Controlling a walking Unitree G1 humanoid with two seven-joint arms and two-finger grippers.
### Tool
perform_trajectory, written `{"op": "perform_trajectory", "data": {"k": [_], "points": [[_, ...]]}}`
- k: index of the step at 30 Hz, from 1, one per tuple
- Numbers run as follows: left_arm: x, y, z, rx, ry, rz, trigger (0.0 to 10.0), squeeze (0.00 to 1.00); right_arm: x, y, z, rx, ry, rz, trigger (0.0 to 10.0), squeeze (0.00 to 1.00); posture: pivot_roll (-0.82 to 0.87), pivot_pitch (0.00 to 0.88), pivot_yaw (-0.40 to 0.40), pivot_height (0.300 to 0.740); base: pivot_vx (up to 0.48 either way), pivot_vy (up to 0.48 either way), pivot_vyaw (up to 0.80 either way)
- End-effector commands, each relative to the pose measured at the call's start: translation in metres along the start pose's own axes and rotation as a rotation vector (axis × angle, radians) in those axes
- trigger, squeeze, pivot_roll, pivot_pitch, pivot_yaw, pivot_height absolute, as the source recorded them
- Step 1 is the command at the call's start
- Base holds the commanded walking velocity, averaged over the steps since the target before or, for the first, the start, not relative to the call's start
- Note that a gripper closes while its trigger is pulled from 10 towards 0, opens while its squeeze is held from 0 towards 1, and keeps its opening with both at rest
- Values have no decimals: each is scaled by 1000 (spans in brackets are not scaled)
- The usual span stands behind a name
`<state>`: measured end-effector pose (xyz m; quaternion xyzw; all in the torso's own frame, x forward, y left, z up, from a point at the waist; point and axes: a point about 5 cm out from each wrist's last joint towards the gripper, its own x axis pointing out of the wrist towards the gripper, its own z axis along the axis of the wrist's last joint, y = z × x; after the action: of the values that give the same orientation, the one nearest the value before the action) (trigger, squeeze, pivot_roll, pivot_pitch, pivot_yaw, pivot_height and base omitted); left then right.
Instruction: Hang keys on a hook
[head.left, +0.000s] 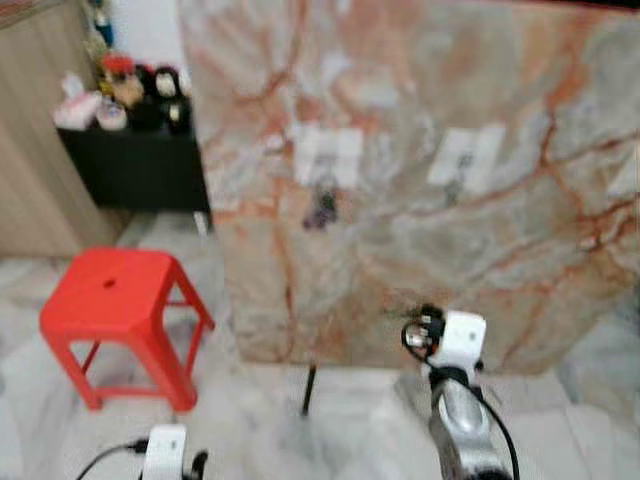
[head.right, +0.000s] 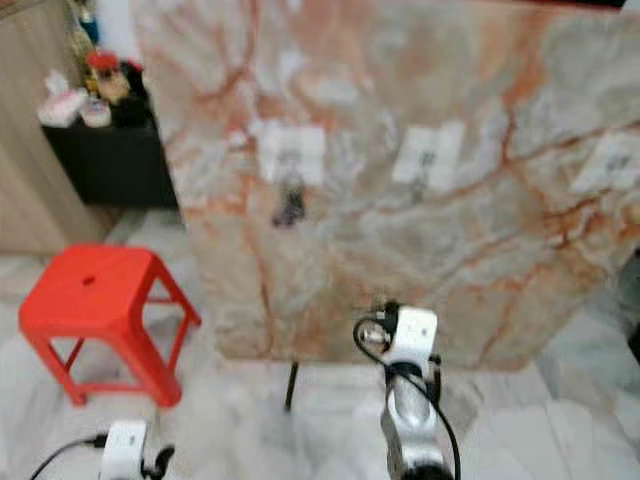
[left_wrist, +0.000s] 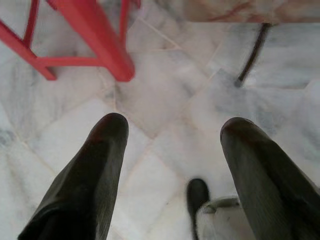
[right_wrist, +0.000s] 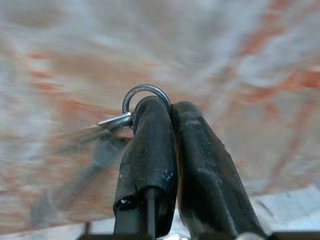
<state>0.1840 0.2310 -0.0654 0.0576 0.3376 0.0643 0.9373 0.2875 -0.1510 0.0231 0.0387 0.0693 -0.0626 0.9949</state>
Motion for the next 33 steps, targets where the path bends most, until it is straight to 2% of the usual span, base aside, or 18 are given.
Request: {"op": "perform_trajectory", "data": {"k": [1,33], "points": [[-1,-3,-4,3,15,-13,10000,0,3,-2,5,-1,-16,-7,10000,0,13,9,-55,732,0,-368,0],[-2,-3,-5,4,24,-13,10000,0,4,3,6,-7,-19,19,10000,0,17,33,-48,732,0,-369,0]]}}
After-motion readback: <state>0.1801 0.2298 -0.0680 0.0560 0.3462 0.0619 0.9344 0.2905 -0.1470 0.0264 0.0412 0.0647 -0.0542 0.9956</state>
